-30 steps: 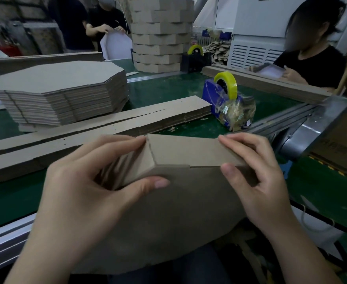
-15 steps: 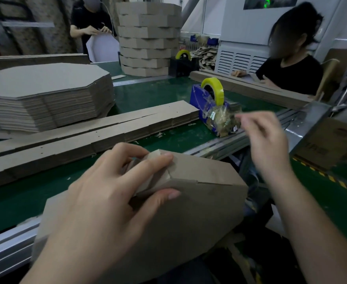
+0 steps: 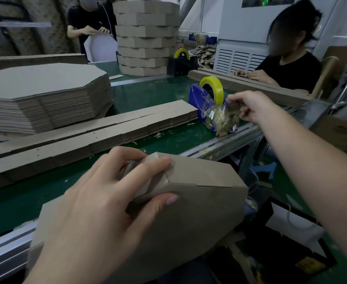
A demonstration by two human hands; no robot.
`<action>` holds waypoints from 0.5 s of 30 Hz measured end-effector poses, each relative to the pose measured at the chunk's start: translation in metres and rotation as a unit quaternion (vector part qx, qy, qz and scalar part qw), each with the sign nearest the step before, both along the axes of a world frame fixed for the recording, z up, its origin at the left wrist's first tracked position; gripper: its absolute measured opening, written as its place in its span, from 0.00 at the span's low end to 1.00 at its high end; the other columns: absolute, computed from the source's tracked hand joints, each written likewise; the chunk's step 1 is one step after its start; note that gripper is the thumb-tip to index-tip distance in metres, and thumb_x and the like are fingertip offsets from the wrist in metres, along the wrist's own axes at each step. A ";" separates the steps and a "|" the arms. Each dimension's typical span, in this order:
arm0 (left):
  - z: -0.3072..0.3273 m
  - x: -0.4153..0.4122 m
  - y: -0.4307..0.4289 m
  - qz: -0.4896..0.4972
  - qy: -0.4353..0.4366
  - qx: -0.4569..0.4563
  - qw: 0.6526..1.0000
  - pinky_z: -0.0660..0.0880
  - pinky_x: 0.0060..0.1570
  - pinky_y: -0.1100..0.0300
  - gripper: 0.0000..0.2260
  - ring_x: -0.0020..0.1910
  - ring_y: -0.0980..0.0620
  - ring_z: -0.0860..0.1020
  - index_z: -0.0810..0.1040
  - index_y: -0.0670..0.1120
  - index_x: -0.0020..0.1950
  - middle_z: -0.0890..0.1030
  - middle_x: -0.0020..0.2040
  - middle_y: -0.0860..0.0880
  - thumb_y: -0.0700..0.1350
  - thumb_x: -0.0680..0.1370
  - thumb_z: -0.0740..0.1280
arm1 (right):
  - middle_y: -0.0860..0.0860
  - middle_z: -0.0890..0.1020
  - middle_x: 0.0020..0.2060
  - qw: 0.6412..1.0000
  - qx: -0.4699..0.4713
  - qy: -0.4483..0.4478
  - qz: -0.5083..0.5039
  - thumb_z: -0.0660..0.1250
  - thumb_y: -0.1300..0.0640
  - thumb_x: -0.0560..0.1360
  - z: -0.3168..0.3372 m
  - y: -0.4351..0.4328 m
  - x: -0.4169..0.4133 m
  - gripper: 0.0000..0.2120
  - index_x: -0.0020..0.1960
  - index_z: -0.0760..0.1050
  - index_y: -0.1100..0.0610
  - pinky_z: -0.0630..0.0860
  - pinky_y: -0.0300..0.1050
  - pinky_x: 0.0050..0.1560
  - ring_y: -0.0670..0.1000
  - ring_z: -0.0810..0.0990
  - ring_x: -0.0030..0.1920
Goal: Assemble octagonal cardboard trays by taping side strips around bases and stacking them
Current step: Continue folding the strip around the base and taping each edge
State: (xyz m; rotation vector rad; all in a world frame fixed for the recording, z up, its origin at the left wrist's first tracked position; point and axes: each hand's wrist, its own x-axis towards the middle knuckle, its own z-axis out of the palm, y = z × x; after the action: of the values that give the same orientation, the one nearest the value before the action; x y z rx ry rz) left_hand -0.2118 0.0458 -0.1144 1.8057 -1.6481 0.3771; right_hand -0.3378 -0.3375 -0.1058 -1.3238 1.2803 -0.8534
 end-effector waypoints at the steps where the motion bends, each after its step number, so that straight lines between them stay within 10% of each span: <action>1: -0.001 0.001 0.000 -0.001 0.000 -0.003 1.000 0.77 0.34 0.52 0.19 0.46 0.50 0.78 0.79 0.57 0.60 0.76 0.54 0.53 0.61 0.73 0.62 | 0.49 0.81 0.45 1.000 0.007 -0.021 -0.004 0.72 0.57 0.71 -0.001 0.000 0.000 0.07 0.48 0.83 0.57 0.62 0.34 0.25 0.42 0.61 0.22; 10: -0.006 0.004 -0.005 -0.039 0.015 -0.009 0.999 0.76 0.47 0.59 0.18 0.52 0.55 0.75 0.79 0.55 0.60 0.74 0.57 0.57 0.59 0.73 0.65 | 0.43 0.74 0.23 0.975 -0.024 -0.220 -0.018 0.71 0.60 0.70 -0.018 0.011 -0.011 0.04 0.37 0.80 0.56 0.68 0.38 0.37 0.41 0.64 0.25; 15: -0.008 0.007 -0.009 -0.048 0.014 -0.004 0.999 0.73 0.50 0.61 0.19 0.55 0.57 0.73 0.78 0.52 0.61 0.72 0.59 0.60 0.56 0.72 0.68 | 0.49 0.68 0.21 0.906 -0.050 -0.420 0.017 0.59 0.69 0.74 -0.048 0.031 -0.022 0.24 0.21 0.71 0.55 0.76 0.42 0.50 0.45 0.66 0.24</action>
State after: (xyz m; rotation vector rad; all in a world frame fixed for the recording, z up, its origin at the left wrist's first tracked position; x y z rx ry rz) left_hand -0.2049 0.0369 -0.1227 1.7122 -1.7038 0.3144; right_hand -0.3599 -0.3063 -0.1536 -0.8686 0.5310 -1.2884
